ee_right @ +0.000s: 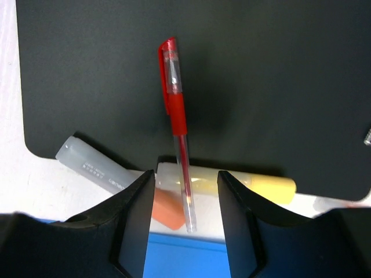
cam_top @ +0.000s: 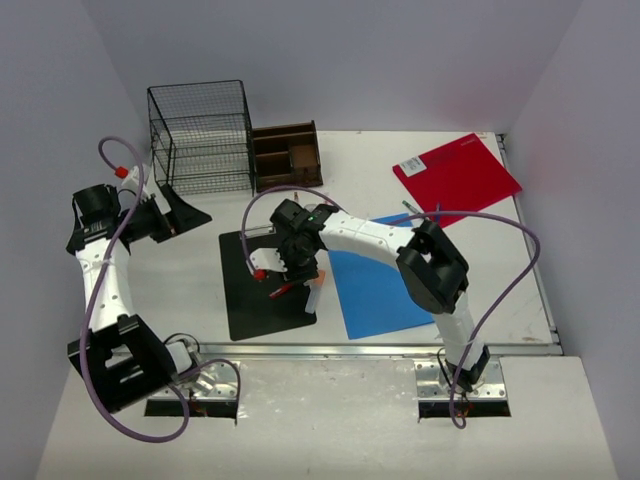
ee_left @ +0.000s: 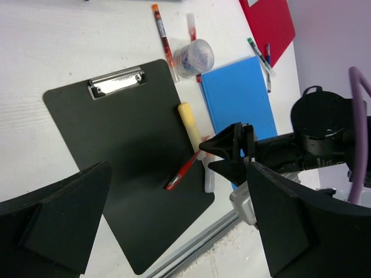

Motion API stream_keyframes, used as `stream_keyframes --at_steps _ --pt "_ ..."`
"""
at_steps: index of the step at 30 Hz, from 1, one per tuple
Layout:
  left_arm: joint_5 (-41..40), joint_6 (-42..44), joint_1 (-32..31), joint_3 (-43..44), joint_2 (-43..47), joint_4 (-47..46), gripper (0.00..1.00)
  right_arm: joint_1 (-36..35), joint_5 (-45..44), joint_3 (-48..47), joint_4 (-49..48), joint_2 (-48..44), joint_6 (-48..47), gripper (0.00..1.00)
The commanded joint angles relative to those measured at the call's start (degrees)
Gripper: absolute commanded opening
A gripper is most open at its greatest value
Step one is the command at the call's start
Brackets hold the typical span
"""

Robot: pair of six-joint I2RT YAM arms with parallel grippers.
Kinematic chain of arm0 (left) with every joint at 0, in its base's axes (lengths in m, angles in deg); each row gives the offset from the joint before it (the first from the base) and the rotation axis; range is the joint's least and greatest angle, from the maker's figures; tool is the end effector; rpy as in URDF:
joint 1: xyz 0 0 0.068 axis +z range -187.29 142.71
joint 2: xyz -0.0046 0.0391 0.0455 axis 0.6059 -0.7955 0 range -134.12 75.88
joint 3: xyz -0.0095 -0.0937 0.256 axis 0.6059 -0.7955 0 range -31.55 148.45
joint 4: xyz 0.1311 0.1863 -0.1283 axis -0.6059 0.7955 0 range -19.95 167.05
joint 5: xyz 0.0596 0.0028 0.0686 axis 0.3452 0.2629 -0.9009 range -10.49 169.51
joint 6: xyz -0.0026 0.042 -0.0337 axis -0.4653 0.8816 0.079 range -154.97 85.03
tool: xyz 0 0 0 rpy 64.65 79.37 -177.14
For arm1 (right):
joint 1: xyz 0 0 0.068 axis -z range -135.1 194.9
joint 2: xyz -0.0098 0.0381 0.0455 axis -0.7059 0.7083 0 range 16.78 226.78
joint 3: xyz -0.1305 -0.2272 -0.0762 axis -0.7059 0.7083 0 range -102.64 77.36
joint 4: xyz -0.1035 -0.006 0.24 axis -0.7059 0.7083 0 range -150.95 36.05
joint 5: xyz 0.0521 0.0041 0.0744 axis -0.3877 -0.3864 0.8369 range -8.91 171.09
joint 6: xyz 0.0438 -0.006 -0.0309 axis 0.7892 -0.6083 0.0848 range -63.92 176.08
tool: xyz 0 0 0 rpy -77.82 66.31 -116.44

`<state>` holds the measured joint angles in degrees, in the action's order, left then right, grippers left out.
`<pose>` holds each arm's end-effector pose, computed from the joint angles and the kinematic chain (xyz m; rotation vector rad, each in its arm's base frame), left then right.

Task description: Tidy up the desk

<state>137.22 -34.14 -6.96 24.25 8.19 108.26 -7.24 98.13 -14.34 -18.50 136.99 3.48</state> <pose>0.2151 0.0911 0.2945 -0.1271 2.1107 -0.8982 0.2568 0.3475 0.1753 -2.2446 1.6421 0.4147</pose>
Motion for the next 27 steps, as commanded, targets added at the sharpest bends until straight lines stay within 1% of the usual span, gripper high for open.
stream_keyframes --at_steps 1,5,9,11,14,15,16,17,19,21,22,25,27 --pt "2.83 2.16 0.17 -0.42 5.50 -2.08 1.00 -1.50 -0.08 -2.15 -1.28 2.58 -1.46 0.48" --pt "1.62 3.23 0.17 -0.81 7.50 -1.81 1.00 -2.64 -0.80 -1.79 -1.89 4.74 -1.93 0.46" --pt "1.38 4.18 0.17 -0.96 7.66 -1.04 1.00 -3.21 -2.18 -0.85 -3.37 6.19 -2.86 0.43" --pt "1.29 5.24 0.15 -0.96 7.64 -0.44 1.00 -3.23 -2.43 -1.08 -3.60 6.87 -2.80 0.38" --pt "0.54 6.81 0.17 -1.33 8.76 -0.68 1.00 -3.27 -2.29 -1.79 -2.38 7.37 -2.10 0.25" --pt "0.33 6.85 0.17 -1.60 9.42 -1.42 1.00 -3.32 -1.98 -2.20 -1.76 7.19 -1.63 0.19" --pt "0.03 6.99 0.17 -1.77 10.35 -2.50 1.00 -3.32 -1.39 -2.80 -1.29 6.94 -0.72 0.11" --pt "-0.22 6.86 0.17 -2.01 11.27 -3.67 1.00 -3.32 -1.20 -3.17 -0.74 6.45 0.02 0.06" --pt "-0.75 6.98 0.15 -2.05 12.40 -5.12 1.00 -3.27 -0.01 -3.56 0.02 4.80 2.07 0.00" --pt "-0.73 7.23 0.09 -1.60 13.21 -6.08 1.00 -3.10 0.58 -3.79 0.12 3.82 4.19 0.00" --pt "-0.49 7.78 0.17 -0.96 14.16 -7.28 1.00 -2.70 1.77 -4.19 0.43 0.65 6.21 0.00" --pt "0.13 7.08 0.08 0.20 14.78 -9.65 1.00 -0.64 4.56 -5.07 -0.55 -3.84 13.29 0.00" --pt "2.54 2.52 -0.04 0.21 15.21 -15.31 0.99 3.30 8.99 -6.11 -3.02 -8.42 22.00 0.00"
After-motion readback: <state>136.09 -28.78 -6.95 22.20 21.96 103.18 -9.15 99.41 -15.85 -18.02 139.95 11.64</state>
